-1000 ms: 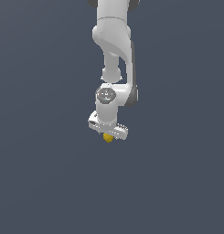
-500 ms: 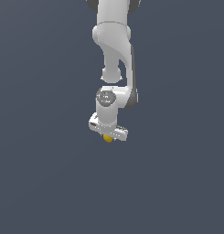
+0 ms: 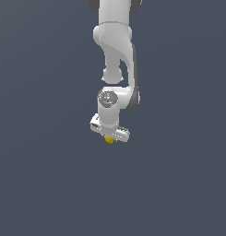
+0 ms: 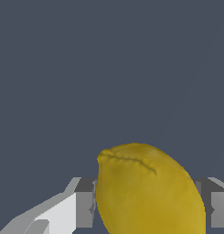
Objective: Pick up the object and move it to a goal position.
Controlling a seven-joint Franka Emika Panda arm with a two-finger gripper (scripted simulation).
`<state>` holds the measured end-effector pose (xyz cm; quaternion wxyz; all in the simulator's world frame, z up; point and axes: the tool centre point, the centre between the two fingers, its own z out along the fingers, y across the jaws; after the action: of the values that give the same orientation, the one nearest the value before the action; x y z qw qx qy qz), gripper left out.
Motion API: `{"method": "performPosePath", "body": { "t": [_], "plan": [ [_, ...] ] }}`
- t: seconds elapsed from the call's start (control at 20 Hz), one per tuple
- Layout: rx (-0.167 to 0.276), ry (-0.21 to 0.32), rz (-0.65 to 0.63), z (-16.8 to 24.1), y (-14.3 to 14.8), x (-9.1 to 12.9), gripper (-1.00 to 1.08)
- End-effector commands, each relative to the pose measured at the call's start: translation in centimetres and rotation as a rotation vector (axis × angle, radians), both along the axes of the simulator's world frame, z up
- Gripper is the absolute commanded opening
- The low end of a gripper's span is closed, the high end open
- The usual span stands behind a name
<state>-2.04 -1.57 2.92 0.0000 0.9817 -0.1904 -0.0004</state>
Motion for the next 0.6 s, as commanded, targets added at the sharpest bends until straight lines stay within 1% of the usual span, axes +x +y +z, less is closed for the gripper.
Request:
{"method": "performPosePath", "body": {
  "t": [0.0, 0.15, 0.3, 0.55],
  "plan": [
    [0.000, -0.001, 0.001, 0.2, 0.7, 0.0, -1.00],
    [0.000, -0.001, 0.001, 0.5, 2.1, 0.0, -1.00],
    [0.000, -0.001, 0.001, 1.0, 4.3, -0.1, -1.00],
    [0.000, -0.001, 0.001, 2.2, 9.2, -0.3, -1.00]
  ]
}}
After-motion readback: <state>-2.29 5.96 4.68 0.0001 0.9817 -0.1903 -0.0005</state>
